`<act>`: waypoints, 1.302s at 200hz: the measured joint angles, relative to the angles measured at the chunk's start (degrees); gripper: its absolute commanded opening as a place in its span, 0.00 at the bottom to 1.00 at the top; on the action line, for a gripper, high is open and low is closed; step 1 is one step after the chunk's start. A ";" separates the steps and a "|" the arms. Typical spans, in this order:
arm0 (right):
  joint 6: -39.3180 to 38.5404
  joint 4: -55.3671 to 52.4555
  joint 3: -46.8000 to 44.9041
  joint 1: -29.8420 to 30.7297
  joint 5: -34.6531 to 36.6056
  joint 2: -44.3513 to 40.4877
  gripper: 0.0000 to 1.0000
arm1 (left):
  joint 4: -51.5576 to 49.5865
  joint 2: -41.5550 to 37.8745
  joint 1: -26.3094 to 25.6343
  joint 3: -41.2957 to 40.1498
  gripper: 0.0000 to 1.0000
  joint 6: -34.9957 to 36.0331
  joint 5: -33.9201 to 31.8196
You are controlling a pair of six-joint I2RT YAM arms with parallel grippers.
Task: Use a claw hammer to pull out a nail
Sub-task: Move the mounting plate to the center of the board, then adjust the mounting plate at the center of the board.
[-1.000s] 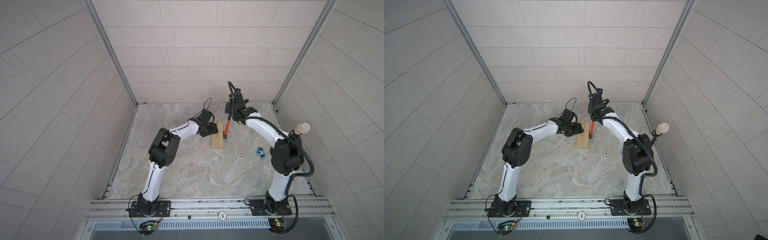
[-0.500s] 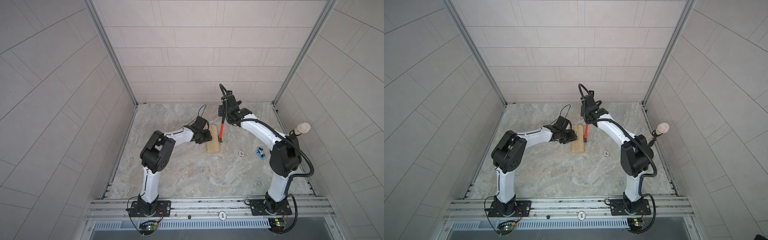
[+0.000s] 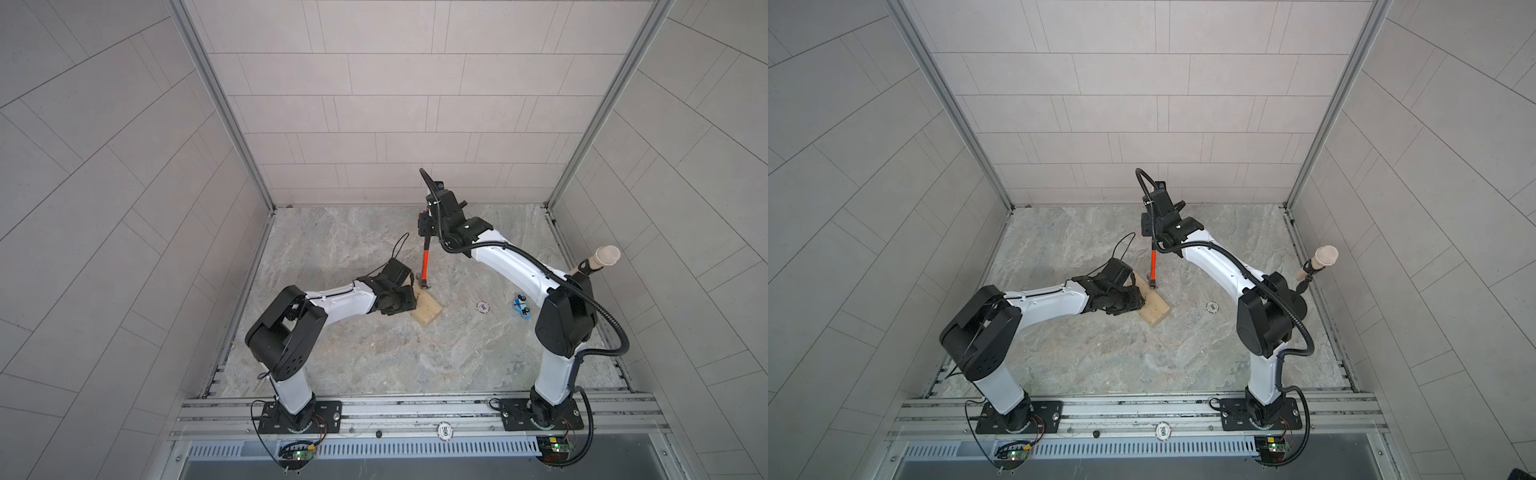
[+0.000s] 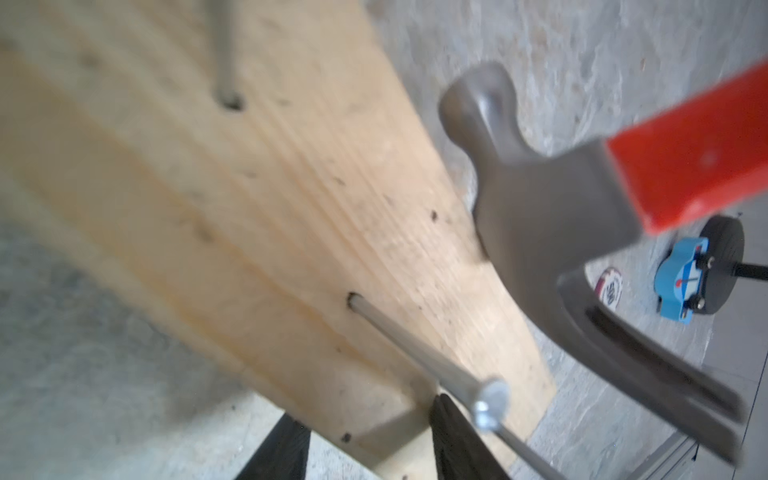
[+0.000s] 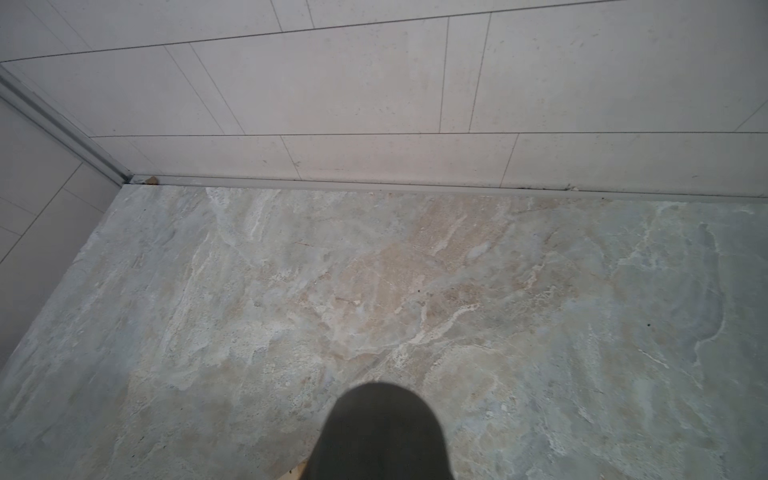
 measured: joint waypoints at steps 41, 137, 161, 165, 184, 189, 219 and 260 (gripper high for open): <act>0.90 0.66 0.02 1.49 -1.25 0.26 0.00 | -3.08 -4.90 -3.04 -2.10 0.66 -0.92 -1.42; -1.92 -3.69 -0.59 -2.43 12.72 -2.60 0.00 | -17.75 -18.21 5.35 4.46 0.93 10.05 -7.54; -0.98 -5.44 -3.10 -2.43 16.72 -7.72 0.00 | -18.82 -18.93 11.91 5.22 0.93 13.18 -7.08; -0.72 -5.77 -3.69 -2.40 17.33 -8.94 0.00 | -19.02 -18.80 12.87 5.33 0.93 13.70 -6.99; 0.83 -6.75 -6.91 -2.08 19.91 -13.77 0.00 | -19.82 -16.92 17.42 6.19 0.92 16.26 -5.90; 1.40 -6.95 -8.26 -1.95 20.70 -15.34 0.00 | -19.93 -16.15 18.45 6.45 0.92 16.98 -5.57; 4.57 -7.89 -16.79 -0.20 23.98 -22.62 0.00 | -19.85 -10.58 22.95 7.39 0.91 20.57 -2.97; 11.39 -9.99 -27.10 3.23 26.91 -26.99 0.00 | -18.43 -4.74 27.78 7.23 0.91 21.49 2.93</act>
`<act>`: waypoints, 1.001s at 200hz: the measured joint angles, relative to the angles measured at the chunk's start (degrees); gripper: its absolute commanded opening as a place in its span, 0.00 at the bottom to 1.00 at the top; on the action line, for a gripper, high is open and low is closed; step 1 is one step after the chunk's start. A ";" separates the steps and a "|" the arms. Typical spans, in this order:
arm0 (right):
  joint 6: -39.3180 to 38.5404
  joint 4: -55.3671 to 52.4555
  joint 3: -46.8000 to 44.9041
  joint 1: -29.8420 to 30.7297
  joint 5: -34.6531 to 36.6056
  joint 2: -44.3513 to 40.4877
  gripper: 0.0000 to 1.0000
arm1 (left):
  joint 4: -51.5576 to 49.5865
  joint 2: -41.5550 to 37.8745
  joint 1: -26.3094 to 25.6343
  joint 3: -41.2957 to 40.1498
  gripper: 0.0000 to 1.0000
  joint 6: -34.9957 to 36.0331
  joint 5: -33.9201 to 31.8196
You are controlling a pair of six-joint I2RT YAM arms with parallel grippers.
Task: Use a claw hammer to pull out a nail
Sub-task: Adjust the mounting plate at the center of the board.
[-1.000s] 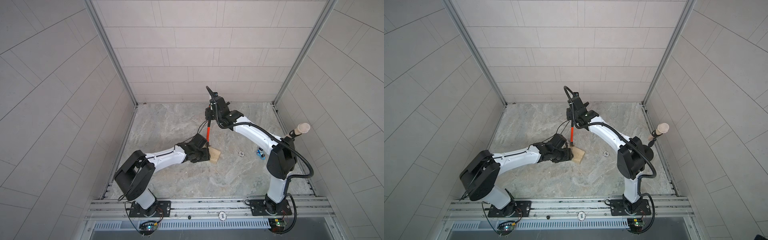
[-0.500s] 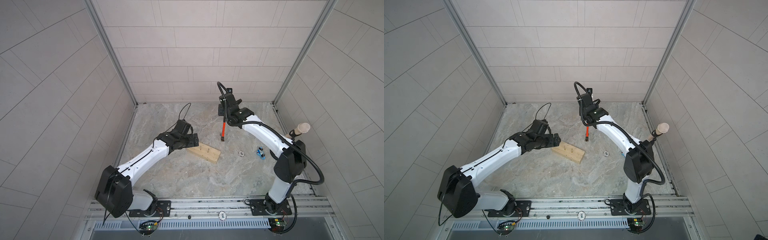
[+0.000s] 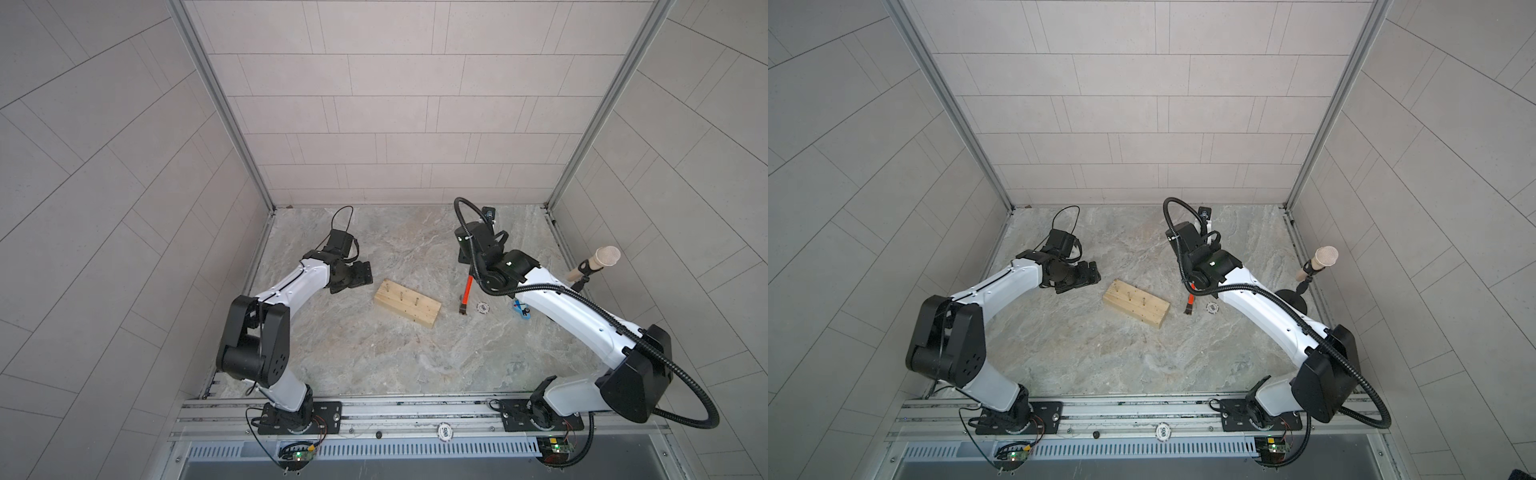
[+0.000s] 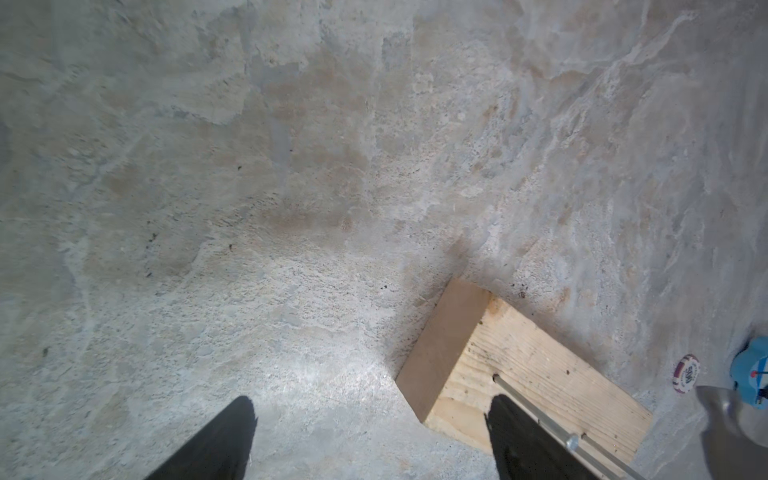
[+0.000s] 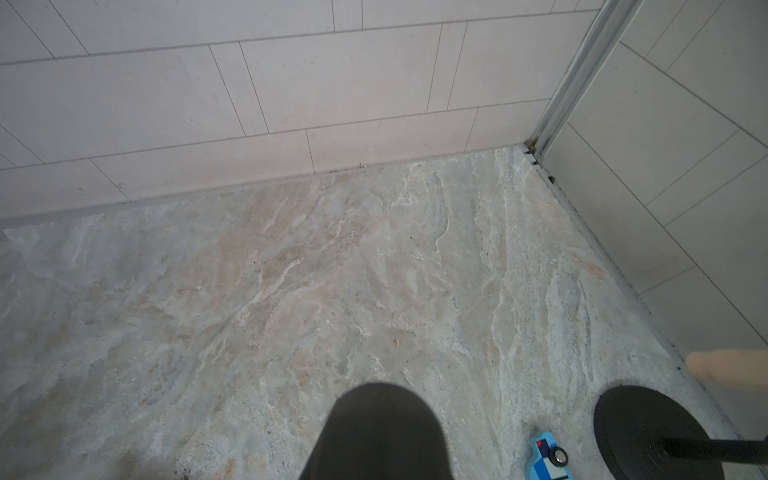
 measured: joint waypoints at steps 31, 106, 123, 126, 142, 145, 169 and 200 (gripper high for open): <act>4.09 -0.59 -3.82 2.49 1.07 -0.42 0.00 | 2.54 2.69 1.38 -0.42 0.90 -0.28 4.59; 7.13 2.82 -1.27 4.20 1.66 2.93 0.00 | 8.35 7.02 0.85 -2.21 0.90 -2.95 14.64; 6.71 3.37 0.72 4.20 1.57 5.01 0.00 | 9.49 7.74 0.31 -2.64 0.90 -3.76 15.80; 6.67 3.39 1.07 4.20 1.51 5.35 0.00 | 9.66 7.87 0.09 -2.69 0.90 -4.00 15.91; 5.75 3.82 3.45 4.20 1.07 7.63 0.00 | 10.62 8.07 -1.09 -3.02 0.90 -4.79 16.83; 5.38 3.87 4.02 4.20 0.96 8.15 0.00 | 10.93 8.09 -1.36 -3.13 0.90 -5.07 16.76; 2.32 3.48 7.50 3.93 0.76 11.58 0.00 | 12.96 8.09 -1.84 -3.96 0.90 -6.73 17.11; -1.55 3.23 12.44 2.62 -1.16 16.28 0.00 | 15.43 8.09 -1.79 -4.92 0.90 -8.90 17.38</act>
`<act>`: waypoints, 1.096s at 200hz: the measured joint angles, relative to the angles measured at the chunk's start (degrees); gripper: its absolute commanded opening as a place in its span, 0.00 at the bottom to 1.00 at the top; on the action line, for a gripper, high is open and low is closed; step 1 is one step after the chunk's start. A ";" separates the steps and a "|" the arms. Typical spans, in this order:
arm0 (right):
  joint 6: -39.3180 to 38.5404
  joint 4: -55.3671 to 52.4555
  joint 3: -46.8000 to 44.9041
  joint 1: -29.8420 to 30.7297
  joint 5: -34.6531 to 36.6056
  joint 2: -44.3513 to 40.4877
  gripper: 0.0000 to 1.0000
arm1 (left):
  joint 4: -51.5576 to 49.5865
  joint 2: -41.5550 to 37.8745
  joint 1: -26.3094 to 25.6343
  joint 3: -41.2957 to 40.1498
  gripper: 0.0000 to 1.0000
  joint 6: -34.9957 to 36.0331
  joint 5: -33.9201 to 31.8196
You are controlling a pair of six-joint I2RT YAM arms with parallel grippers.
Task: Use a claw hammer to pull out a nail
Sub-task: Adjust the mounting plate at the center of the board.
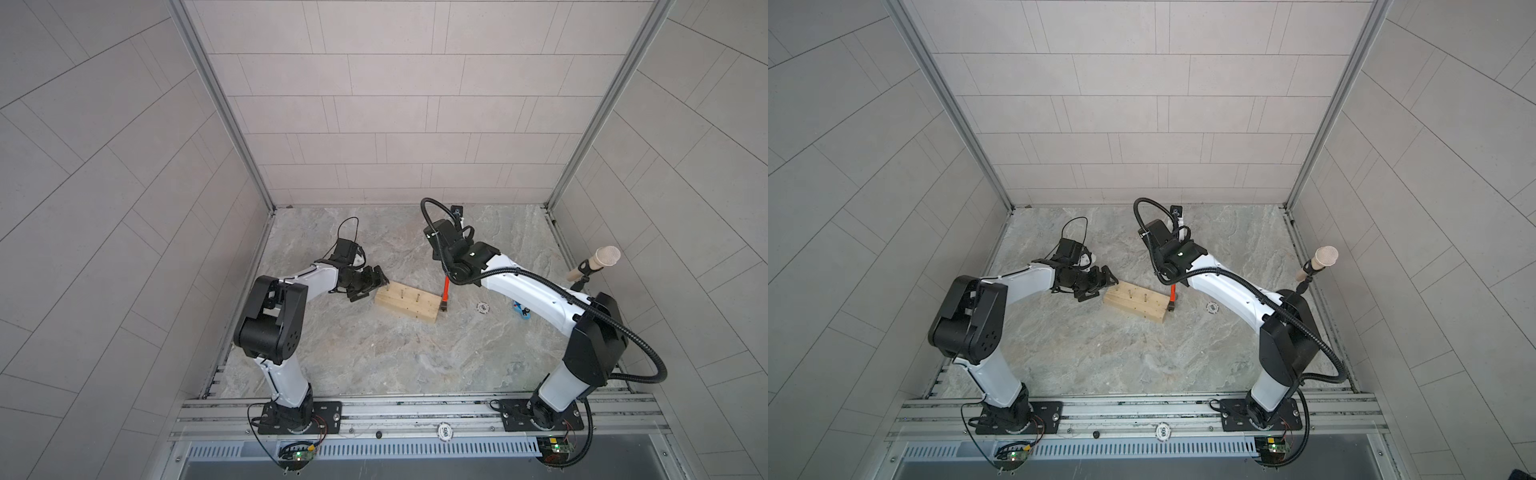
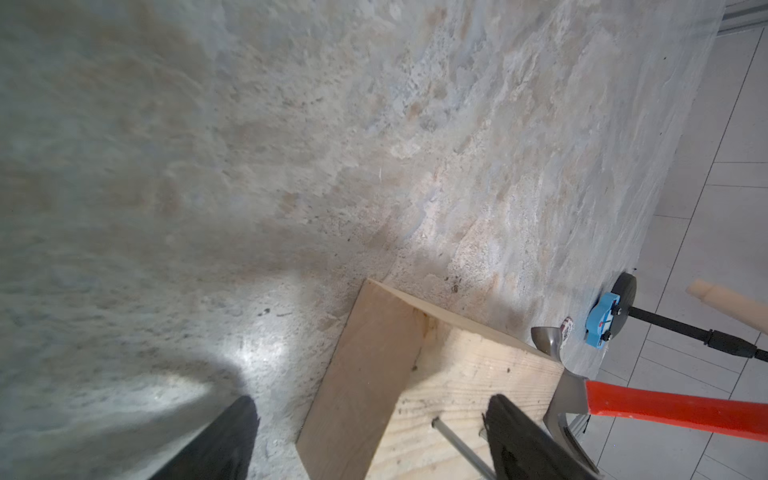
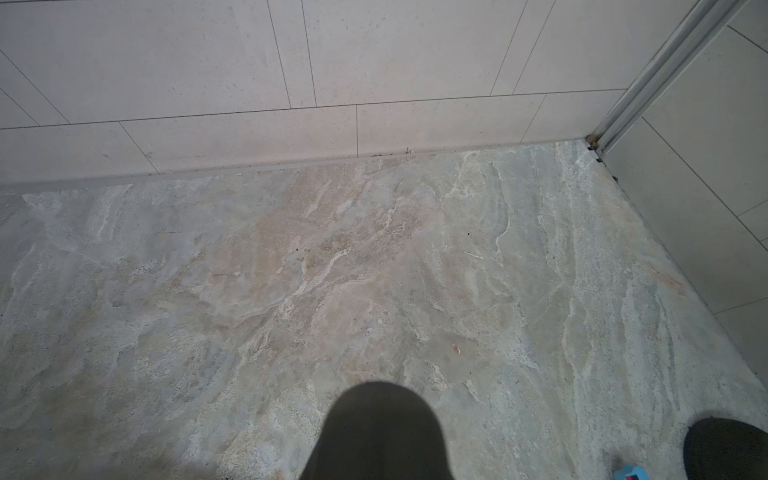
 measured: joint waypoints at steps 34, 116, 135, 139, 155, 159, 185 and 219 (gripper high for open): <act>-3.93 0.07 6.84 -2.32 -1.62 5.51 0.00 | 1.18 0.00 0.07 -0.31 0.90 -1.62 0.02; -6.47 2.71 11.26 -5.79 -3.26 8.33 0.00 | 1.40 0.00 0.09 -0.31 0.89 -3.30 -0.13; -6.12 4.00 10.14 -6.21 -3.28 7.93 0.00 | -0.13 0.00 -0.04 -0.11 0.89 -3.23 -1.29; -6.03 4.28 9.77 -6.29 -3.26 7.72 0.00 | -0.63 0.00 -0.11 -0.02 0.89 -3.19 -1.66; -5.46 5.18 8.44 -6.36 -3.30 6.80 0.00 | -2.91 -0.04 -0.44 0.57 0.89 -3.06 -3.56; -5.29 5.31 8.13 -6.36 -3.30 6.54 0.00 | -3.43 -0.07 -0.48 0.66 0.89 -2.99 -4.02; -4.76 6.08 6.23 -6.25 -3.48 4.76 0.00 | -6.88 -0.79 -0.66 0.79 0.89 -2.93 -7.43; -4.81 6.16 5.09 -6.14 -3.34 2.78 0.00 | -10.34 -3.37 -0.63 0.79 0.89 -2.75 -12.55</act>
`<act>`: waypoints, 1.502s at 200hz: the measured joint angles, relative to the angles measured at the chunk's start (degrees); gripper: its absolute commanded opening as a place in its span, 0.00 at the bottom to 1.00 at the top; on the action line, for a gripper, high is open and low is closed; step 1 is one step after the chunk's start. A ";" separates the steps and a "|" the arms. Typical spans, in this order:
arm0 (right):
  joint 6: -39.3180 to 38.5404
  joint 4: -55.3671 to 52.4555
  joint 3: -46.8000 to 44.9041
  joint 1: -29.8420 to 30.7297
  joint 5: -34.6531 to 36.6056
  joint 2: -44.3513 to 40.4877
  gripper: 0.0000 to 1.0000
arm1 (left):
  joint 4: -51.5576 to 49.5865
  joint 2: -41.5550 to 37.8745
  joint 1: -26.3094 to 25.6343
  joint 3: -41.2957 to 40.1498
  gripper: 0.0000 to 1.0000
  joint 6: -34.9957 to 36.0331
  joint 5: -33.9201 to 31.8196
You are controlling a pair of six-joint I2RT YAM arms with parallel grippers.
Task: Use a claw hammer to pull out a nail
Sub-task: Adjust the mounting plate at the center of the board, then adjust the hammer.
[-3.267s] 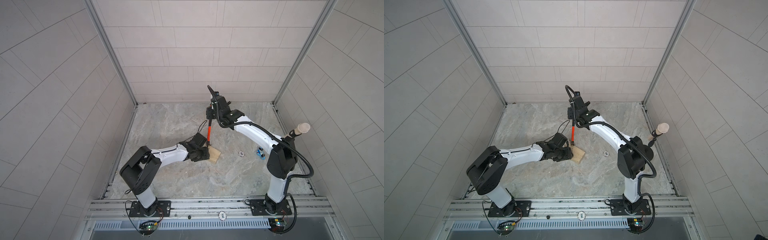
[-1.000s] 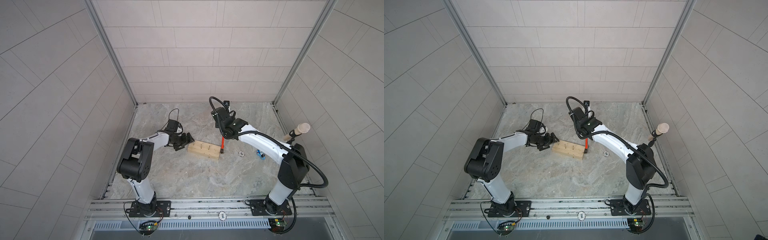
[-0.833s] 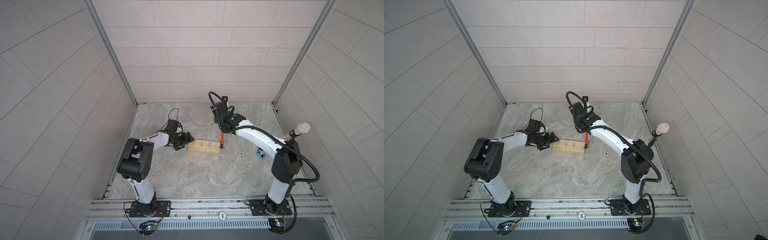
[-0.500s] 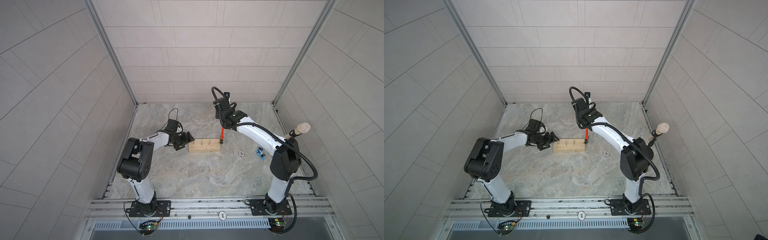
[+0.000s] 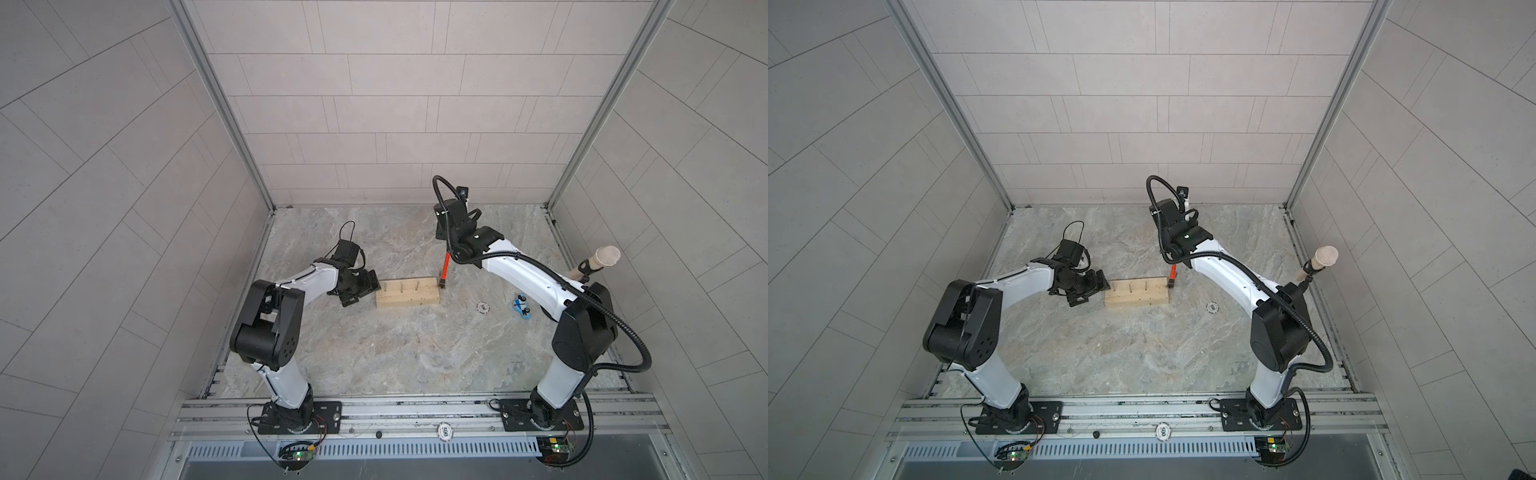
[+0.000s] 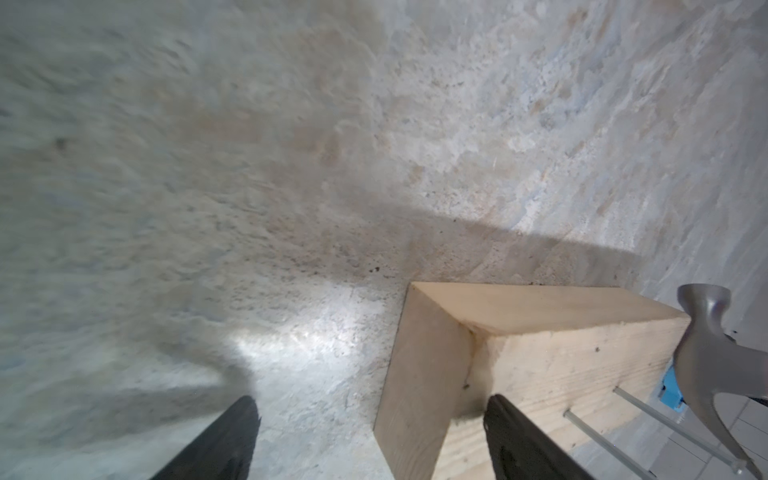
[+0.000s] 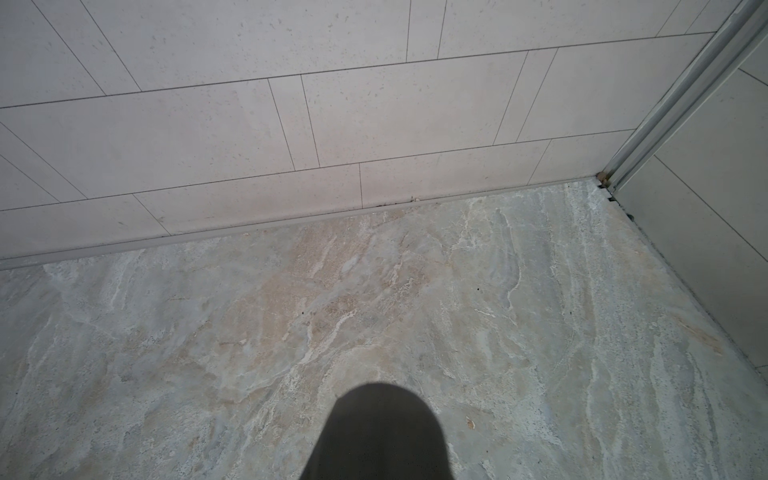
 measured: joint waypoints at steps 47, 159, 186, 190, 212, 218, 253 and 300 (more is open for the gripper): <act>-0.87 -0.07 -0.46 0.00 0.31 -2.01 0.00 | -1.62 -5.22 0.79 0.00 0.89 0.44 -4.85; -5.49 -0.04 3.26 0.00 -8.31 -3.72 0.00 | -2.25 -18.69 1.97 0.70 0.90 6.75 -7.39; -5.46 1.57 3.87 0.07 -14.62 -3.74 0.00 | 0.02 -21.42 0.70 1.05 0.91 8.35 -5.55; -5.25 1.77 3.89 0.09 -15.47 -3.74 0.00 | 0.37 -21.70 0.26 1.09 0.91 8.55 -5.27; -4.13 2.45 4.66 0.28 -20.57 -3.52 0.00 | 1.81 -22.27 -2.69 1.97 0.91 9.70 -4.11; -3.85 2.47 5.29 0.39 -21.77 -3.26 0.00 | 2.43 -22.29 -3.32 2.16 0.91 9.92 -3.74; -1.64 3.80 8.59 0.70 -28.98 -1.16 0.00 | 5.49 -22.29 -6.23 2.69 0.91 10.40 -1.55; 0.83 4.04 10.99 0.74 -37.35 2.29 0.00 | 7.28 -21.22 -7.69 3.54 0.90 11.41 -0.15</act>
